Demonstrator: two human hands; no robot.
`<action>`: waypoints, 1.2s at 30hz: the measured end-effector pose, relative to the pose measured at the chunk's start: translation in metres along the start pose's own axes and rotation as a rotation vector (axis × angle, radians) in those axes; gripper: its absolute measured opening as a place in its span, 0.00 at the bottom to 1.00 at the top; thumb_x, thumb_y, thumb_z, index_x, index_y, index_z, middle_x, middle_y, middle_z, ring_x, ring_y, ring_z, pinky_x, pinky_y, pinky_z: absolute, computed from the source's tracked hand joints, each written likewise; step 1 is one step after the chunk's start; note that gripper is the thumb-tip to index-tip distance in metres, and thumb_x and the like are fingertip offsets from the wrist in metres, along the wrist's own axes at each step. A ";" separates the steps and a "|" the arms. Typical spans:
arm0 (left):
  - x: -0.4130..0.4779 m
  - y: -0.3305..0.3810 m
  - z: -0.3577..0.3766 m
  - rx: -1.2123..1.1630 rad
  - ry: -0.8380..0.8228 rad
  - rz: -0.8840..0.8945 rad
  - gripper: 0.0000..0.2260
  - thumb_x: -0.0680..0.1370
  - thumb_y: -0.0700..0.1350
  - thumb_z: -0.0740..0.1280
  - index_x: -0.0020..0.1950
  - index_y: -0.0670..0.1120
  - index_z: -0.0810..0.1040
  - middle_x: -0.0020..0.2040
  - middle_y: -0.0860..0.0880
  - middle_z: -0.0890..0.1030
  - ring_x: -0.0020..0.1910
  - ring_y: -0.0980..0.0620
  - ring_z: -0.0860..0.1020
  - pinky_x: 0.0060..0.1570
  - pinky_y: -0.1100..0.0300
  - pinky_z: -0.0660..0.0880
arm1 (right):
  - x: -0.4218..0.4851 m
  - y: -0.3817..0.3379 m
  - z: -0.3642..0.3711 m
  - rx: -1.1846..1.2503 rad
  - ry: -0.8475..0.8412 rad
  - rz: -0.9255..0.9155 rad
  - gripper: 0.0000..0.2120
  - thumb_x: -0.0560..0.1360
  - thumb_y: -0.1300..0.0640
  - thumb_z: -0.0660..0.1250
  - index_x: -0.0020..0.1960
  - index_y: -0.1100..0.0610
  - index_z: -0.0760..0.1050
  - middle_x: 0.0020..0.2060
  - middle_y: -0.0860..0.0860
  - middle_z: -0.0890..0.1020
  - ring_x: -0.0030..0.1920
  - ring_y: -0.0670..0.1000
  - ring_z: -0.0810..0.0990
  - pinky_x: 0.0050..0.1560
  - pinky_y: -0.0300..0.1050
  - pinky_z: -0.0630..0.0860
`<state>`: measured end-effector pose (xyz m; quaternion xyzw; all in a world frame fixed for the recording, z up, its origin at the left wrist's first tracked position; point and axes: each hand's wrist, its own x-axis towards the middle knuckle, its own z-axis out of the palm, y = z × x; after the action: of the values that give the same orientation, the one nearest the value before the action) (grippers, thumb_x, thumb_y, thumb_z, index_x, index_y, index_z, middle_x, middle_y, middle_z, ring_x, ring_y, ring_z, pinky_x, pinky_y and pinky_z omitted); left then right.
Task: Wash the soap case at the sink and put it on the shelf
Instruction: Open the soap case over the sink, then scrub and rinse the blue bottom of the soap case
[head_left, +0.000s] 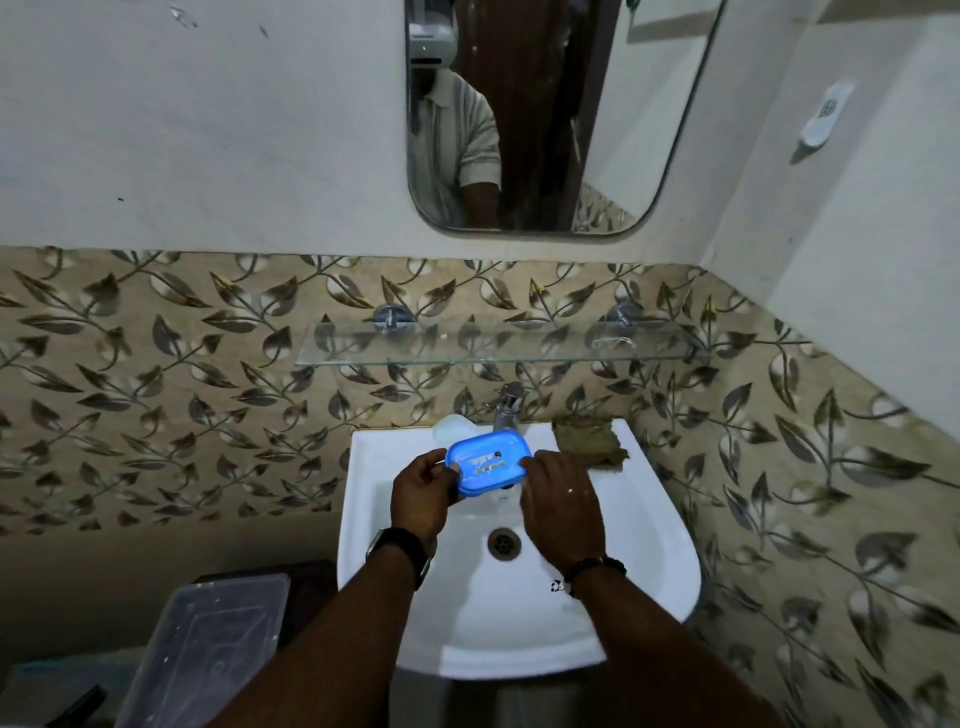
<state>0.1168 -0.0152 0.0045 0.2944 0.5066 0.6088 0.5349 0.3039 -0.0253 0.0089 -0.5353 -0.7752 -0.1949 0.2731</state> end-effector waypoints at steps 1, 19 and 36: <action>0.002 -0.003 0.003 0.001 0.003 -0.001 0.12 0.79 0.32 0.68 0.63 0.35 0.77 0.51 0.37 0.82 0.48 0.40 0.82 0.38 0.61 0.83 | 0.001 0.013 0.000 -0.014 0.002 0.065 0.13 0.73 0.64 0.67 0.57 0.59 0.77 0.50 0.56 0.80 0.50 0.59 0.79 0.50 0.53 0.77; 0.019 -0.024 0.058 0.061 0.049 0.002 0.13 0.78 0.32 0.68 0.63 0.34 0.78 0.51 0.38 0.82 0.49 0.41 0.82 0.42 0.57 0.85 | 0.044 0.137 0.069 0.015 -0.638 0.361 0.14 0.75 0.61 0.65 0.61 0.58 0.77 0.61 0.58 0.79 0.63 0.62 0.76 0.62 0.54 0.74; 0.019 -0.022 0.058 0.031 0.078 -0.021 0.12 0.78 0.33 0.70 0.60 0.38 0.80 0.44 0.45 0.82 0.45 0.46 0.83 0.44 0.54 0.84 | 0.047 0.150 0.076 0.500 -0.034 0.852 0.09 0.79 0.59 0.64 0.48 0.64 0.81 0.46 0.63 0.83 0.47 0.66 0.81 0.42 0.50 0.73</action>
<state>0.1717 0.0187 -0.0019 0.2735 0.5395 0.6060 0.5166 0.4153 0.1062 -0.0188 -0.7258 -0.5149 0.1349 0.4358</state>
